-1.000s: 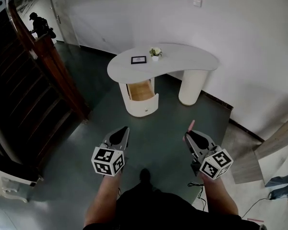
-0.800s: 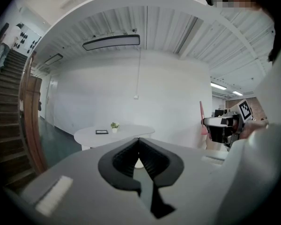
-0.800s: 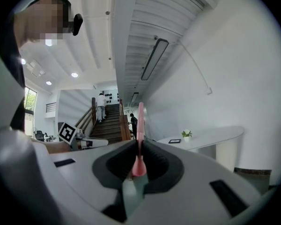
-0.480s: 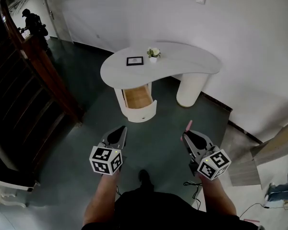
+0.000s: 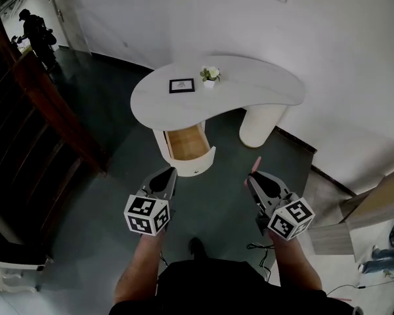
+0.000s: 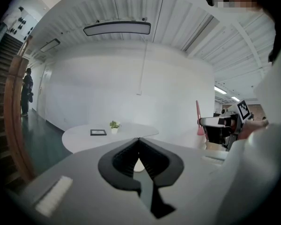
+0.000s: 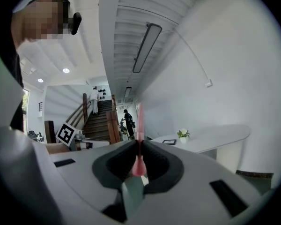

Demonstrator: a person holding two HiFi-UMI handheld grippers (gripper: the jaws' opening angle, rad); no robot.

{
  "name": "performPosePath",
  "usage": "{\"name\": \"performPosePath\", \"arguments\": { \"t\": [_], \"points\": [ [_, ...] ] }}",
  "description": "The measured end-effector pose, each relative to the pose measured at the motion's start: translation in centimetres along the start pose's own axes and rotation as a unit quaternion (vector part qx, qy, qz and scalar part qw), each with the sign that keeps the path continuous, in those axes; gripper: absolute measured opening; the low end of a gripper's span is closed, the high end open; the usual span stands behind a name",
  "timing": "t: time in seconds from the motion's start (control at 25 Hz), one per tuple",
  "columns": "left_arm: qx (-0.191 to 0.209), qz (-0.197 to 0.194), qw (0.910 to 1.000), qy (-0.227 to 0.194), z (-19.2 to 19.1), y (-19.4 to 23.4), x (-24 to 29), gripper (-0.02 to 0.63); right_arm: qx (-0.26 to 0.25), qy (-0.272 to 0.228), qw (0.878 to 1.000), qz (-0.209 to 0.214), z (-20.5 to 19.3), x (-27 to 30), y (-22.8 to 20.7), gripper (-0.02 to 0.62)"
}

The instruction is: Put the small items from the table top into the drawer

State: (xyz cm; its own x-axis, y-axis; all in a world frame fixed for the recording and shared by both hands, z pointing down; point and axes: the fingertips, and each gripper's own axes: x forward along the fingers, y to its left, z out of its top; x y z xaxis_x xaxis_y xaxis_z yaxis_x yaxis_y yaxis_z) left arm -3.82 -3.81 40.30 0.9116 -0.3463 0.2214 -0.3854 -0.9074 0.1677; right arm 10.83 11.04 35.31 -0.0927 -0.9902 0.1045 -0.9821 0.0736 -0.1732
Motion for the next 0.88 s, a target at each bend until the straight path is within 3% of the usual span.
{"name": "performPosePath", "arguments": {
  "t": [0.44,0.88],
  "points": [
    [-0.004,0.016,0.9998,-0.013,1.7,3.5,2.2,0.011,-0.009,0.004,1.0,0.029,1.9,5.6,-1.4,0.052],
    [-0.014,0.098,0.995,0.012,1.9,6.9,8.3,0.011,0.017,0.025,0.994,0.109,1.0,13.5,-9.4,0.052]
  ]
}}
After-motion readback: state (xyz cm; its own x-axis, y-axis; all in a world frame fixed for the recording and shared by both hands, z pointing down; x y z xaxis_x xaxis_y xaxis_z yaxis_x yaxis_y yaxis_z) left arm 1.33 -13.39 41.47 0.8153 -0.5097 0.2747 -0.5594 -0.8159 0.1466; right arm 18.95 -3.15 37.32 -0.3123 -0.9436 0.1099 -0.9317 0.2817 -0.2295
